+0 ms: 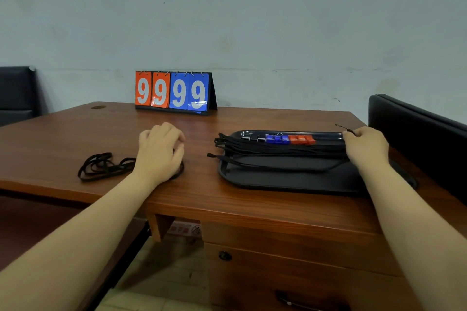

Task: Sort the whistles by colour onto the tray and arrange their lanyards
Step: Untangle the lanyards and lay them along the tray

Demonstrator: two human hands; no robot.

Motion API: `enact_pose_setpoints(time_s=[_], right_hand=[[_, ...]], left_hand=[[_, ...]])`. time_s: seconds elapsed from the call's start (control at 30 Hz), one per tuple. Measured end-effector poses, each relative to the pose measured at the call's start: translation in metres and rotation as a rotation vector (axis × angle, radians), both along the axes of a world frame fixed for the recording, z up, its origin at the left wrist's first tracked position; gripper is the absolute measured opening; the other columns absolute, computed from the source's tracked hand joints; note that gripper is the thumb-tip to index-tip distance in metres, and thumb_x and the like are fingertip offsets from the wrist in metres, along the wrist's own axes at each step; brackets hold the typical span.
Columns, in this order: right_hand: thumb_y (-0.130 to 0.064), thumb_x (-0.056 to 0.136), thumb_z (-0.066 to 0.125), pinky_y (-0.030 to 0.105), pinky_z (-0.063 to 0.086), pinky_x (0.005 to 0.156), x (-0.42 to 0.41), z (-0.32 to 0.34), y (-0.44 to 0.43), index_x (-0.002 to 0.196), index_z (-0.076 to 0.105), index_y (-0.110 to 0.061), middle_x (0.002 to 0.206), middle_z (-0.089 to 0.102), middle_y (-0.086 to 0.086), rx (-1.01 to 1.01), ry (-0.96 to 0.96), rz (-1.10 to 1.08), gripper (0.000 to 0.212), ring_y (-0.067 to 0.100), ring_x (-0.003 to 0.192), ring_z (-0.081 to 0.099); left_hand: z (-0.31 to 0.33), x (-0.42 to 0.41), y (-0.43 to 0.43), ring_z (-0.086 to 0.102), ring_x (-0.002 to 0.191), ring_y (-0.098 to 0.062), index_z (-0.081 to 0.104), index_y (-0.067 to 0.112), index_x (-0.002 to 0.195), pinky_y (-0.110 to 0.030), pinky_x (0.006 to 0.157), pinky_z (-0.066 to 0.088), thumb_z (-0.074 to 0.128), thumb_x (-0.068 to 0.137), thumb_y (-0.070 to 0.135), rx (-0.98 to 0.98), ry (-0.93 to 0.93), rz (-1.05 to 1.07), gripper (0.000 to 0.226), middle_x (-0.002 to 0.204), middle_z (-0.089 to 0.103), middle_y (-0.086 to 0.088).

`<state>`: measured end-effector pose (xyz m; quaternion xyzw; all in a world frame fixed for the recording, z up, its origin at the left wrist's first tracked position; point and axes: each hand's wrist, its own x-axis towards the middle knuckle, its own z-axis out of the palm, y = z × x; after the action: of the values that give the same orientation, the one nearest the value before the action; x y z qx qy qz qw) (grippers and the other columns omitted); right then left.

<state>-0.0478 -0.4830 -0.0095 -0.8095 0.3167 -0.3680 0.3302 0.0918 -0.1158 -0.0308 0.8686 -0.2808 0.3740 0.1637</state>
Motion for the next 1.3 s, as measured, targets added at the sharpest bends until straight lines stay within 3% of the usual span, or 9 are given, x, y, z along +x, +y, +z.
enact_pose_setpoints(time_s=[0.13,0.23,0.33,0.53,0.63,0.77,0.93,1.13,1.3], right_hand=[[-0.024,0.096,0.051,0.024,0.034,0.05,0.0,0.001,0.002,0.061,0.053,-0.009,0.057,0.048,0.006,0.015,-0.007,0.012,0.037,0.017,0.052,0.043],[-0.024,0.096,0.05,0.027,0.035,0.051,-0.001,0.002,0.003,0.059,0.048,-0.01,0.057,0.045,0.006,0.038,-0.025,0.009,0.039,0.018,0.052,0.042],[-0.022,0.096,0.047,0.029,0.041,0.059,-0.001,0.001,0.002,0.073,0.057,-0.008,0.067,0.053,0.008,0.069,-0.056,0.004,0.029,0.019,0.061,0.049],[-0.018,0.095,0.052,0.03,0.046,0.062,-0.011,0.016,-0.017,0.066,0.059,-0.004,0.066,0.057,0.014,0.126,-0.119,-0.015,0.033,0.023,0.06,0.052],[-0.017,0.091,0.055,0.044,0.055,0.077,-0.018,0.027,-0.036,0.082,0.067,0.005,0.078,0.066,0.024,0.109,-0.149,-0.019,0.026,0.03,0.068,0.06],[-0.014,0.095,0.053,0.032,0.052,0.067,-0.031,0.019,-0.045,0.118,0.048,-0.011,0.084,0.066,0.007,0.024,-0.072,0.058,0.024,0.02,0.064,0.066],[-0.01,0.096,0.049,0.027,0.045,0.049,-0.039,0.012,-0.051,0.117,0.035,-0.014,0.084,0.066,0.013,0.02,-0.105,0.002,0.026,0.023,0.057,0.062],[-0.012,0.095,0.049,0.036,0.052,0.066,-0.037,0.006,-0.06,0.113,0.038,-0.015,0.089,0.065,0.016,-0.067,-0.021,-0.079,0.022,0.028,0.075,0.064],[-0.014,0.096,0.045,0.027,0.042,0.055,-0.031,0.001,-0.069,0.092,0.053,-0.015,0.081,0.067,0.007,-0.1,0.126,-0.115,0.009,0.017,0.069,0.06]], left_hand=[[0.004,-0.004,-0.015,0.045,0.12,-0.012,0.053,0.028,0.128,-0.036,0.103,0.029,0.049,0.094,0.04,0.307,0.143,-0.188,0.037,0.121,0.056,0.009],[0.005,-0.003,-0.027,0.041,0.117,-0.012,0.06,0.028,0.121,-0.029,0.097,0.03,0.049,0.093,0.043,0.407,0.132,-0.22,0.033,0.121,0.053,0.008],[0.01,0.0,-0.033,0.048,0.107,-0.012,0.064,0.025,0.106,-0.028,0.09,0.033,0.05,0.094,0.038,0.408,0.14,-0.203,0.022,0.111,0.057,0.008],[0.035,0.002,-0.041,0.058,0.087,-0.006,0.063,0.026,0.101,-0.025,0.082,0.043,0.051,0.095,0.017,-0.135,0.501,-0.26,0.016,0.086,0.064,0.008],[0.039,0.002,-0.052,0.061,0.088,-0.006,0.064,0.029,0.097,-0.026,0.08,0.045,0.054,0.093,0.019,-0.379,0.626,-0.305,0.015,0.088,0.068,0.009],[0.019,0.002,-0.069,0.061,0.092,-0.014,0.068,0.022,0.106,-0.029,0.078,0.05,0.054,0.093,0.014,-0.826,0.752,-0.366,0.02,0.094,0.069,0.003],[0.008,0.007,-0.078,0.057,0.103,-0.012,0.071,0.017,0.107,-0.031,0.096,0.042,0.056,0.091,0.013,-0.598,0.649,-0.247,0.022,0.106,0.067,0.003],[0.006,-0.002,-0.082,0.05,0.067,-0.013,0.052,0.017,0.092,-0.024,0.062,0.039,0.054,0.087,0.005,-0.47,0.568,-0.214,0.013,0.075,0.054,-0.001],[0.007,-0.006,-0.084,0.046,0.062,-0.01,0.055,0.011,0.082,-0.019,0.057,0.036,0.056,0.084,0.005,-0.388,0.559,-0.206,0.006,0.07,0.052,-0.002]])
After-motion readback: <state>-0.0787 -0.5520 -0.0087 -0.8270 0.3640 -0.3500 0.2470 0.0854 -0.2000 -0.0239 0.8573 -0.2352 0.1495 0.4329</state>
